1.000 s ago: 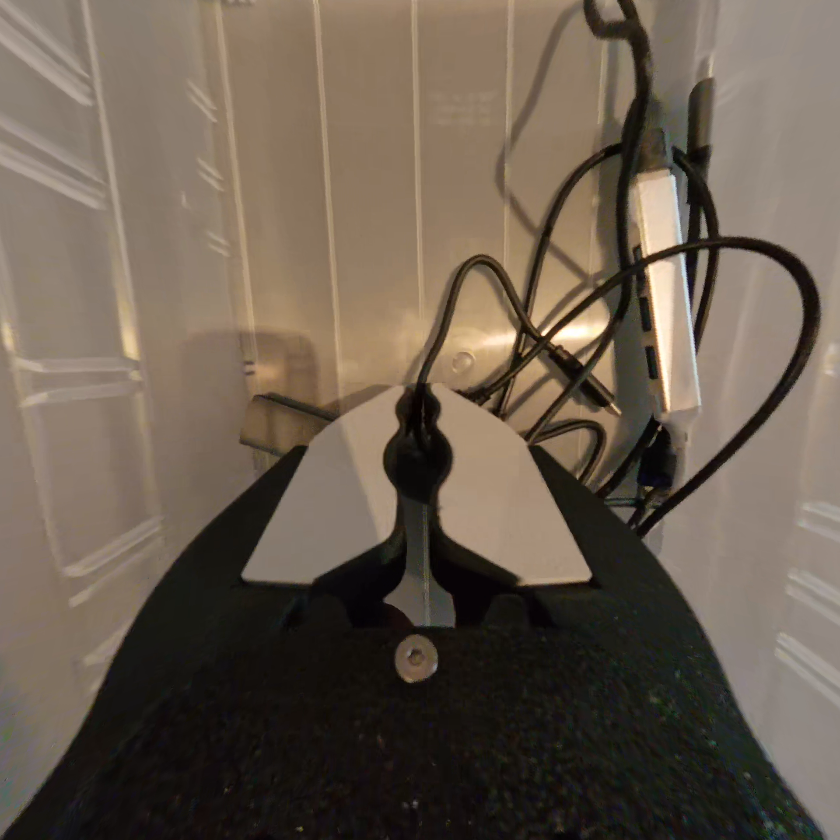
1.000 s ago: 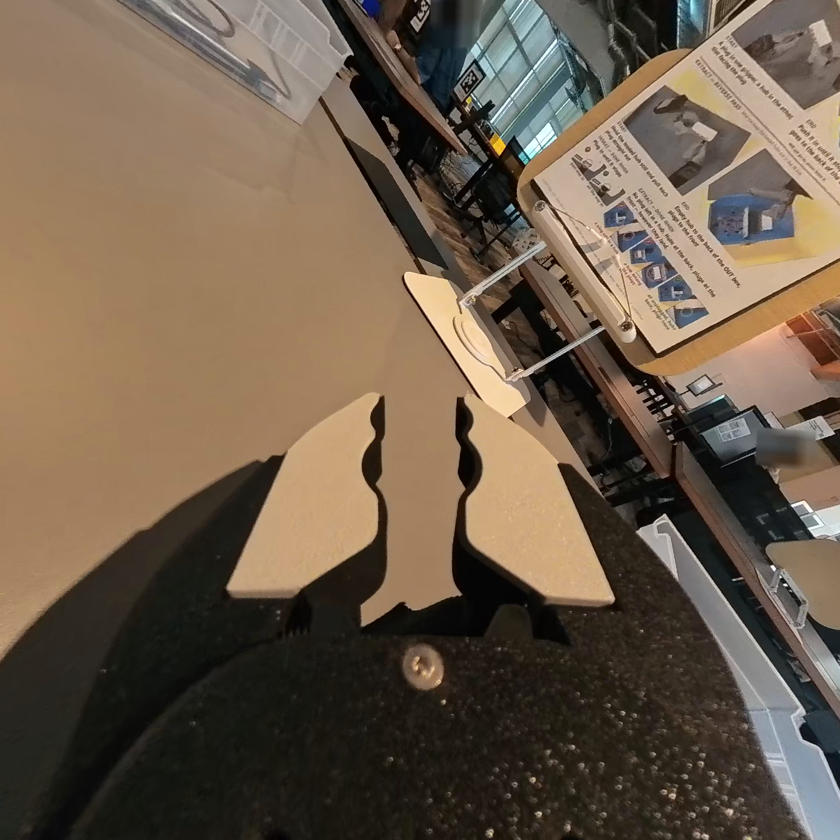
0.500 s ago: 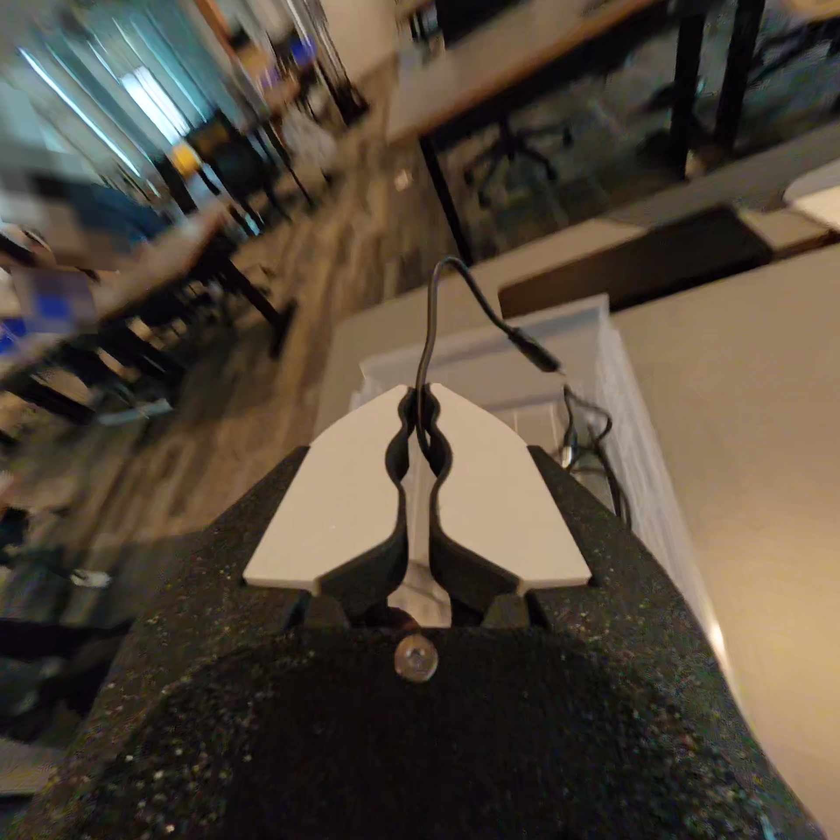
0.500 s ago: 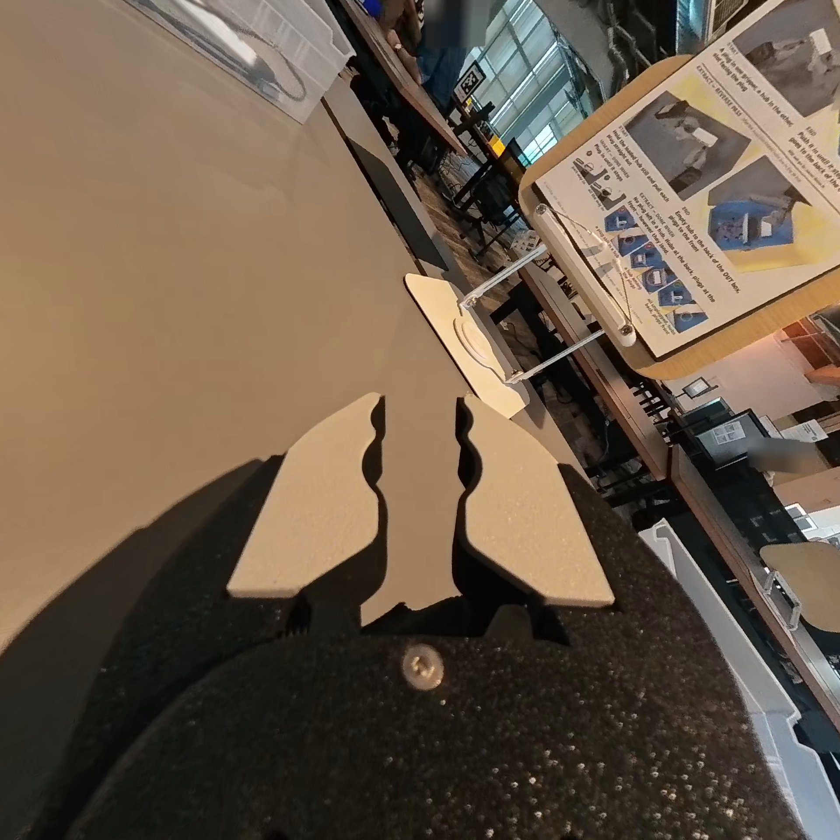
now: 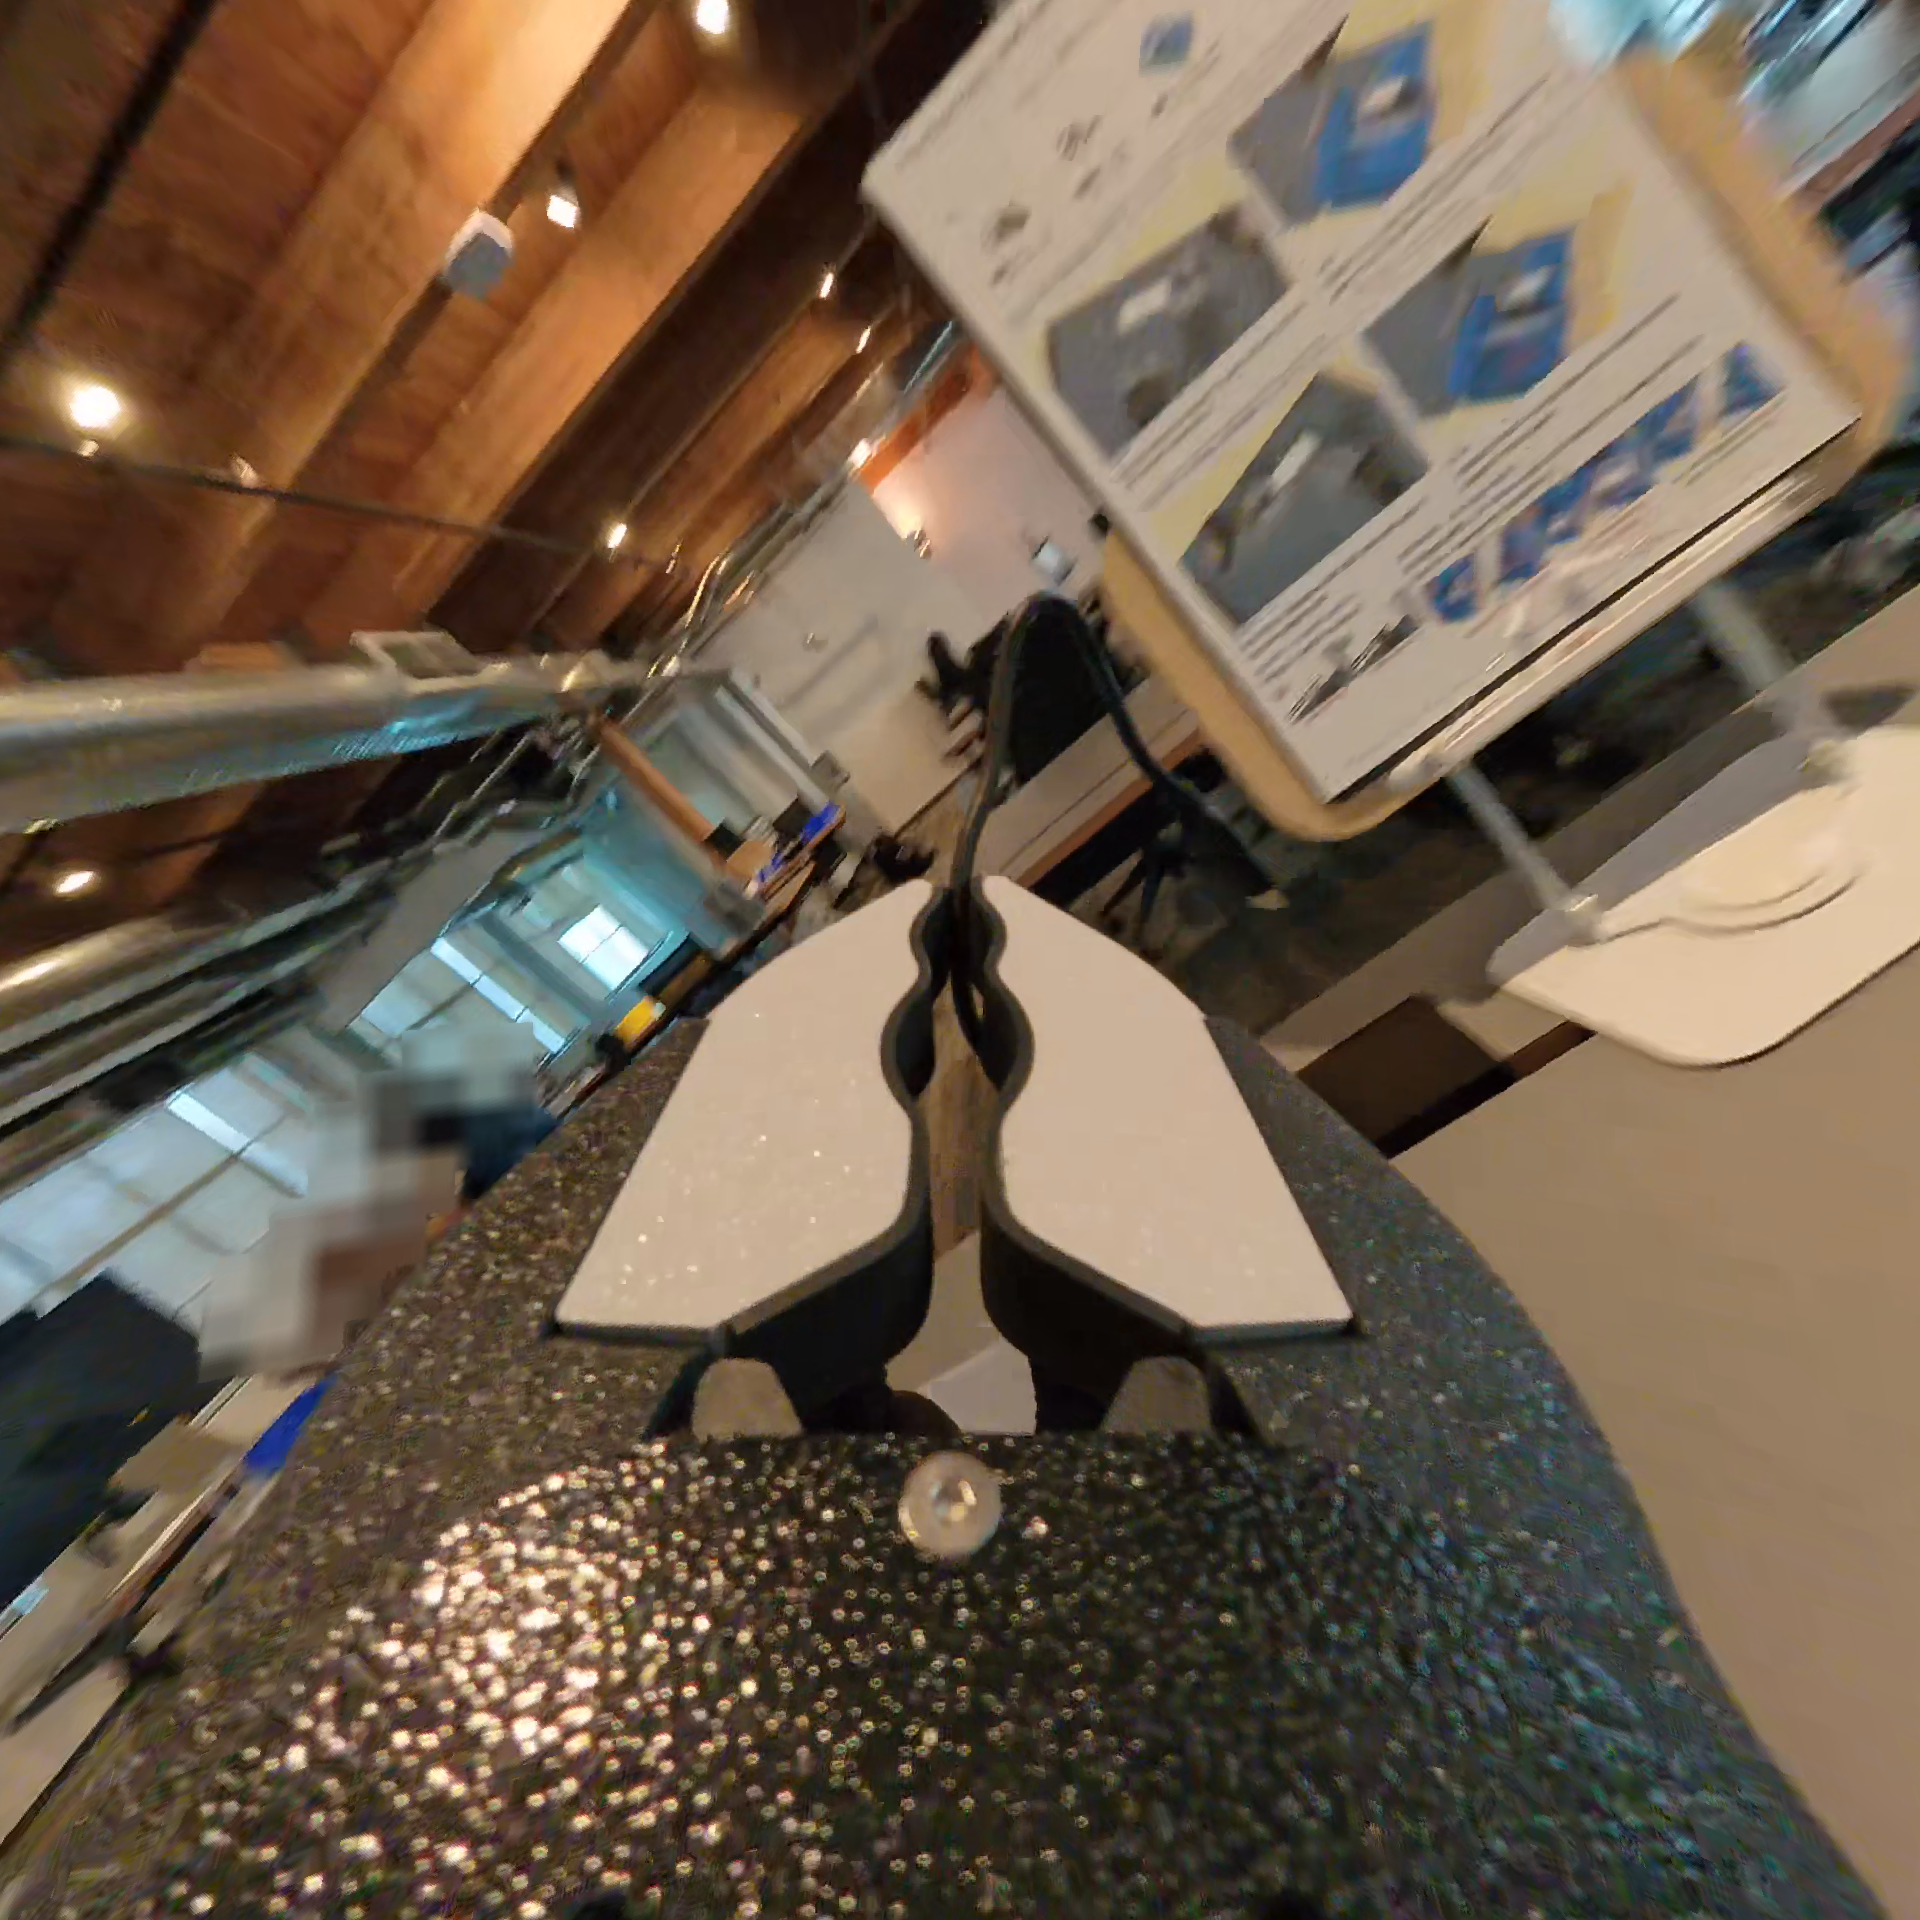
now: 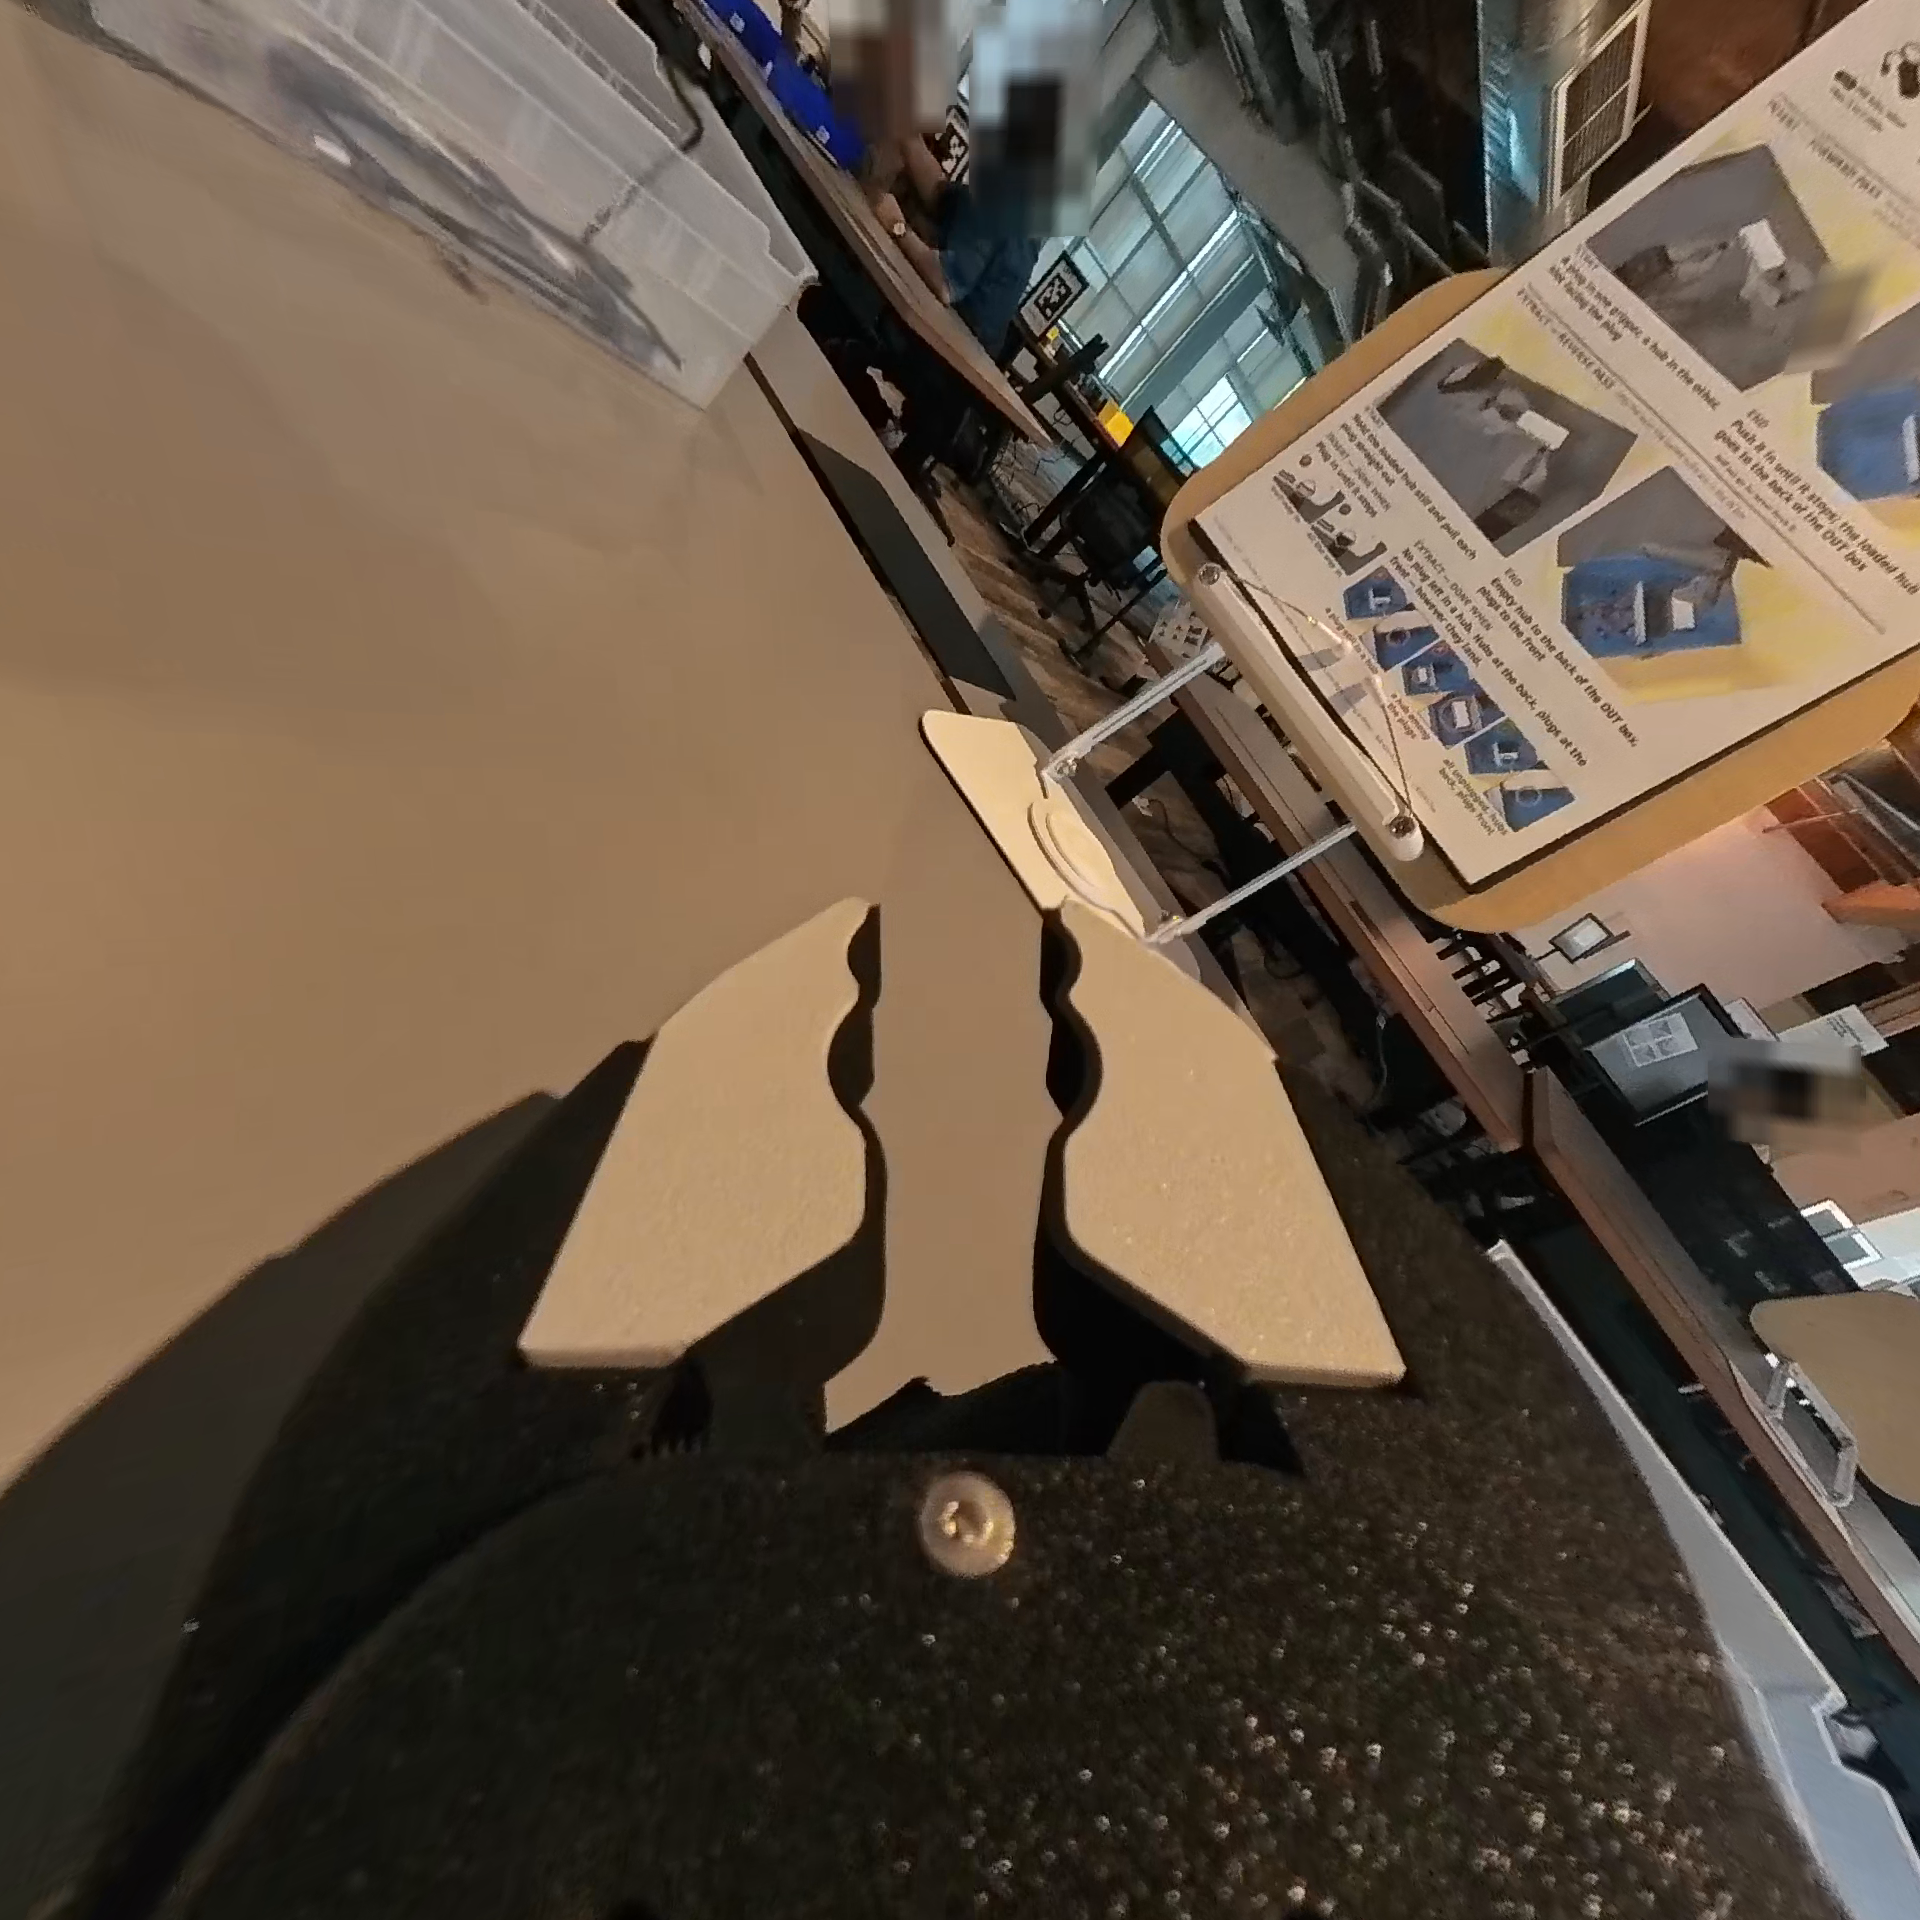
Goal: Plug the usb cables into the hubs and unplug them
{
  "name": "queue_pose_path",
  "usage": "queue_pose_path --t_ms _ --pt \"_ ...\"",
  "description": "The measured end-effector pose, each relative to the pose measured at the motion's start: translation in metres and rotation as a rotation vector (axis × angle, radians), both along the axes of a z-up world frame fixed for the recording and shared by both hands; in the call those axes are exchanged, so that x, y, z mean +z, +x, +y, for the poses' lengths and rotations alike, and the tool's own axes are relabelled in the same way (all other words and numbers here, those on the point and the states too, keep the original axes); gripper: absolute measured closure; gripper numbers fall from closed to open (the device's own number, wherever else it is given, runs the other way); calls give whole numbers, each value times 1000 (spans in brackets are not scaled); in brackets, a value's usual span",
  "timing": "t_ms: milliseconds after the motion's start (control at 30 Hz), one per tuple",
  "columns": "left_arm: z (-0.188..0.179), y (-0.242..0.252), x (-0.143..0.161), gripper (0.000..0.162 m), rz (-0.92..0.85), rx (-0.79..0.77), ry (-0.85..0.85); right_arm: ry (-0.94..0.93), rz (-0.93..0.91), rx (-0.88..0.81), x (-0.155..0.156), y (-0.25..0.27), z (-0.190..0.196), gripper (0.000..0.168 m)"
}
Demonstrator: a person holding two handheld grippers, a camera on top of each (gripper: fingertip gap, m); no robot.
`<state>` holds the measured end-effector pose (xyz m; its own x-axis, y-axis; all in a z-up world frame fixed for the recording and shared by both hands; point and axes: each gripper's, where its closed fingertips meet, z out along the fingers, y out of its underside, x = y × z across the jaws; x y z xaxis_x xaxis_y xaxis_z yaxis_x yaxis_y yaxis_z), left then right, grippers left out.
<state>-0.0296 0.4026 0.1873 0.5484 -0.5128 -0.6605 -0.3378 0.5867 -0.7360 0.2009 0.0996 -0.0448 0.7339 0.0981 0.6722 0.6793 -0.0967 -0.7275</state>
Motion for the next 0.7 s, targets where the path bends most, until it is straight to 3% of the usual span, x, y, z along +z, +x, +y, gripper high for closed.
queue_pose_path --t_ms 300,533,700 --pt "-83 31 27 160 -47 -207 130 12 15 37 3 -17 4 139" --pt "-95 -4 83 160 -154 -254 128 3 72 88 3 -39 15 139" --pt "-92 -26 108 160 -187 -248 123 -29 108 149 10 -92 57 138"
